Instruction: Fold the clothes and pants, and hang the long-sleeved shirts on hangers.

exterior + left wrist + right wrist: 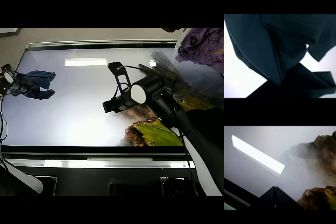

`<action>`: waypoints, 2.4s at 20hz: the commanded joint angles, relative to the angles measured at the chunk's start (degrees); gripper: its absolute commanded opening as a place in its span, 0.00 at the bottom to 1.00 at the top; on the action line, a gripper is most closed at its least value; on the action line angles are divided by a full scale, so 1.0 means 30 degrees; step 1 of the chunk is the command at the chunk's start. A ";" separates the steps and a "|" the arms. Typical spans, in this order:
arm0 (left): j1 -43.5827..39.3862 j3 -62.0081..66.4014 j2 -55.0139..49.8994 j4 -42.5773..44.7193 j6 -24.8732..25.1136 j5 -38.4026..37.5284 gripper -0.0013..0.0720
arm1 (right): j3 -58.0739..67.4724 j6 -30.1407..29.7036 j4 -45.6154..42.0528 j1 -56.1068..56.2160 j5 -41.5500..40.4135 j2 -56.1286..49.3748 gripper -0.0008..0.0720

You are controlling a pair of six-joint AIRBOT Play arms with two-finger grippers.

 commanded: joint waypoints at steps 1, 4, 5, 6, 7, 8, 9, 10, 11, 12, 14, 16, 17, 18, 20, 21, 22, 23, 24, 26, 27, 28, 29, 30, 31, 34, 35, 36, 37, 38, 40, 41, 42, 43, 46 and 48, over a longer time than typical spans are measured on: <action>-0.0175 0.0532 0.2521 -0.3126 0.1712 -0.3067 0.03 | 0.0022 0.0743 -0.0459 0.0007 0.0954 0.0036 0.05; -0.1523 0.0510 0.5836 -0.3876 0.1698 -0.6113 0.03 | 0.0022 0.1421 -0.2929 0.0007 0.2980 0.0583 0.05; -0.2339 0.0510 0.7031 -0.3869 0.1486 -0.7227 0.03 | 0.0022 0.1421 -0.4226 0.0007 0.3738 0.0947 0.05; -0.3279 0.0510 0.8160 -0.3876 0.0816 -0.8262 0.03 | 0.0022 0.1413 -0.5508 0.0007 0.4437 0.1333 0.07; -0.4284 0.0510 0.9136 -0.3891 -0.0153 -0.9107 0.03 | 0.0022 0.1399 -0.6798 0.0007 0.5122 0.1814 0.14; -0.5530 0.0510 1.0083 -0.3891 -0.1304 -0.9719 0.03 | 0.0022 0.1137 -0.7839 0.0007 0.5676 0.2331 0.14; -0.6856 0.0503 1.0790 -0.3905 -0.2244 -1.0025 0.03 | 0.0022 0.0758 -0.8597 0.0007 0.6091 0.2834 0.14; -0.8459 0.0503 1.1351 -0.3905 -0.3096 -1.0142 0.03 | 0.0022 0.0306 -0.9224 0.0007 0.6513 0.3395 0.14; -1.0142 0.0503 1.1642 -0.3898 -0.4138 -1.0142 0.03 | 0.0022 -0.0051 -0.9661 0.0007 0.6892 0.3891 0.14; -1.1730 0.0495 1.1657 -0.3861 -0.5187 -1.0134 0.03 | 0.0022 -0.0342 -0.9938 0.0007 0.7264 0.4430 0.14; -1.4979 0.0036 1.1213 -0.3504 -0.6914 -0.9632 0.03 | 0.0015 -0.0495 -1.0069 0.0007 0.7890 0.5406 0.35; -1.7828 -0.1260 1.0295 -0.1982 -0.8524 -0.8604 0.03 | 0.0015 -0.0488 -1.0061 0.0007 0.8335 0.6200 0.40; -1.8841 -0.2011 0.9690 -0.1239 -0.9136 -0.8102 0.04 | 0.0015 -0.0546 -1.0054 0.0007 0.8378 0.6492 0.40; -1.9547 -0.2812 0.8903 -0.0765 -0.9734 -0.7577 0.04 | 0.0015 -0.0554 -1.0047 0.0007 0.8327 0.6732 0.41; -1.9861 -0.3519 0.7308 -0.0954 -1.0083 -0.7002 0.05 | 0.0015 -0.0721 -0.9792 0.0015 0.8189 0.6914 0.41; -1.9700 -0.3475 0.6768 -0.1100 -0.9923 -0.6994 0.16 | 0.0015 -0.0889 -0.9449 0.0015 0.8029 0.6914 0.50; -1.9322 -0.3475 0.6586 -0.1333 -0.9537 -0.7016 0.38 | -0.0007 -0.0918 -0.8932 0.0015 0.7570 0.6907 0.64; -1.8746 -0.3468 0.6761 -0.1501 -0.8932 -0.7184 0.61 | -0.0051 -0.0998 -0.8466 0.0015 0.7053 0.6914 0.69; -1.8054 -0.3468 0.7147 -0.1479 -0.8094 -0.7446 0.72 | -0.0160 -0.1217 -0.8582 0.0007 0.6579 0.6914 0.69; -1.6174 -0.3475 0.8269 -0.0656 -0.6200 -0.8641 0.72 | -0.0721 -0.1326 -1.0542 -0.0350 0.5996 0.6914 0.69; -1.5096 -0.3475 0.8910 0.0233 -0.5340 -0.9573 0.72 | -0.1107 -0.1224 -0.9872 -0.1523 0.5654 0.6914 0.69; -1.4083 -0.3475 0.9479 0.1086 -0.4524 -1.0367 0.72 | -0.1807 -0.1239 -0.7788 -0.3650 0.5027 0.6914 0.69; -1.3100 -0.3475 0.9959 0.1763 -0.3789 -1.0877 0.72 | -0.2892 -0.1399 -0.4648 -0.6098 0.4226 0.6914 0.69; -1.2065 -0.3475 1.0375 0.2091 -0.2958 -1.1089 0.72 | -0.4692 -0.2135 -0.0175 -0.8976 0.3213 0.6907 0.69; -1.1052 -0.3475 1.0622 0.2091 -0.2317 -1.1147 0.72 | -0.6987 -0.3512 0.4692 -1.1460 0.2441 0.6907 0.70; -0.8779 -0.3483 1.0652 0.2076 -0.2047 -1.1183 0.72 | -1.3748 -0.7628 1.3216 -1.4542 0.0889 0.6892 0.80; -0.8262 -0.3497 1.0601 0.2069 -0.2047 -1.1176 0.72 | -1.5562 -0.7985 1.4141 -1.4331 0.0211 0.6892 0.83; -0.7898 -0.3519 1.0579 0.2076 -0.2047 -1.1162 0.72 | -1.6968 -0.7970 1.4579 -1.3814 -0.0743 0.6892 0.83; -0.7628 -0.3519 1.0550 0.2076 -0.2047 -1.1125 0.72 | -1.8149 -0.7970 1.4863 -1.2925 -0.2076 0.6885 0.83; -0.7431 -0.3519 1.0550 0.2076 -0.2040 -1.1111 0.72 | -1.8892 -0.7941 1.4957 -1.1948 -0.3395 0.6849 0.83; -0.7133 -0.3519 1.0550 0.2106 -0.2047 -1.1111 0.72 | -1.9380 -0.7410 1.5169 -0.9894 -0.5727 0.6273 0.83; -0.7089 -0.3519 1.0550 0.2106 -0.2055 -1.1111 0.72 | -1.9380 -0.7395 1.5715 -0.9020 -0.6674 0.5603 0.83; -0.7045 -0.3519 1.0542 0.2106 -0.2055 -1.1111 0.72 | -1.9380 -0.7577 1.6313 -0.8349 -0.7417 0.4816 0.83; -0.7038 -0.3519 1.0550 0.2193 -0.2040 -1.1111 0.72 | -1.9380 -0.8036 1.7056 -0.7723 -0.8116 0.3854 0.83; -0.7023 -0.3519 1.0550 0.2302 -0.1770 -1.1213 0.72 | -1.9234 -0.9785 1.8950 -0.6608 -0.9216 0.1464 0.76; -0.6717 -0.3548 1.0550 0.2295 -0.1668 -1.1198 0.72 | -1.8812 -0.9836 1.8914 -0.6601 -0.9748 0.0568 0.73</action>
